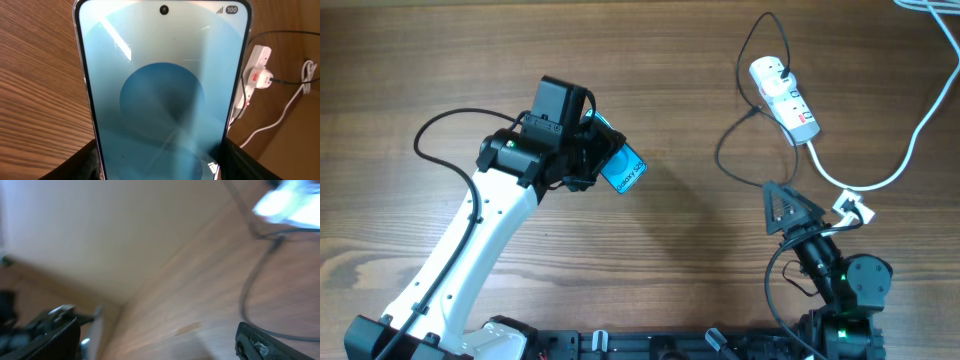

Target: Plug charger to phone and switch on socket

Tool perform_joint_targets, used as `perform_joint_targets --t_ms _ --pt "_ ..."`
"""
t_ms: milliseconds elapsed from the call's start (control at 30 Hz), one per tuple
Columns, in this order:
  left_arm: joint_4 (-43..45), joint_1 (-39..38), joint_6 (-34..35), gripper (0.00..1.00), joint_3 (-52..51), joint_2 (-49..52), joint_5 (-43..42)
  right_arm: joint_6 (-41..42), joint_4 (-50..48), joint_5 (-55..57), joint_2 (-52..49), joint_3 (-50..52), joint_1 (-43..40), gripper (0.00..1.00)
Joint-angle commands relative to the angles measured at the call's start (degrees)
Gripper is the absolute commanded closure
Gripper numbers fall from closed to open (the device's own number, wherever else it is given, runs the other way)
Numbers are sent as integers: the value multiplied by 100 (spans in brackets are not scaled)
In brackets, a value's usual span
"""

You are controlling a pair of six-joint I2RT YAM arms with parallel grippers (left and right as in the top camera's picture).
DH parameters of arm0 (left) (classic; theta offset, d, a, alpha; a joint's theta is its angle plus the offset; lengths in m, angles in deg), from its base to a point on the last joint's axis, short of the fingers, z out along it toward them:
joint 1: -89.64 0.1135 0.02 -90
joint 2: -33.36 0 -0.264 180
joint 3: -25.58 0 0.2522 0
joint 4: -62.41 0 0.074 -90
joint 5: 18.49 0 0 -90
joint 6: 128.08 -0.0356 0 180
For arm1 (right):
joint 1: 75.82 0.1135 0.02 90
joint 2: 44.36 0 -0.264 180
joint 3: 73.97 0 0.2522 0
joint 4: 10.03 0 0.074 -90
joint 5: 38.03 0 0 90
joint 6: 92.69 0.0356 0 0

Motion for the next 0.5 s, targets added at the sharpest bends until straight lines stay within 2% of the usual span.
perform_joint_targets --t_ms 0,133,333,467 --pt "107 33 201 43 42 -138 -190 -197 -697 -619 -533 7 319 0" --pt "190 33 267 43 42 -138 -254 -315 -1488 -472 -1261 7 903 0" --pt "229 33 267 43 42 -136 -269 -328 -2806 380 -2730 -46 2127 0" --pt "229 33 267 43 42 -136 -286 -876 -3462 850 -3998 -485 3027 1"
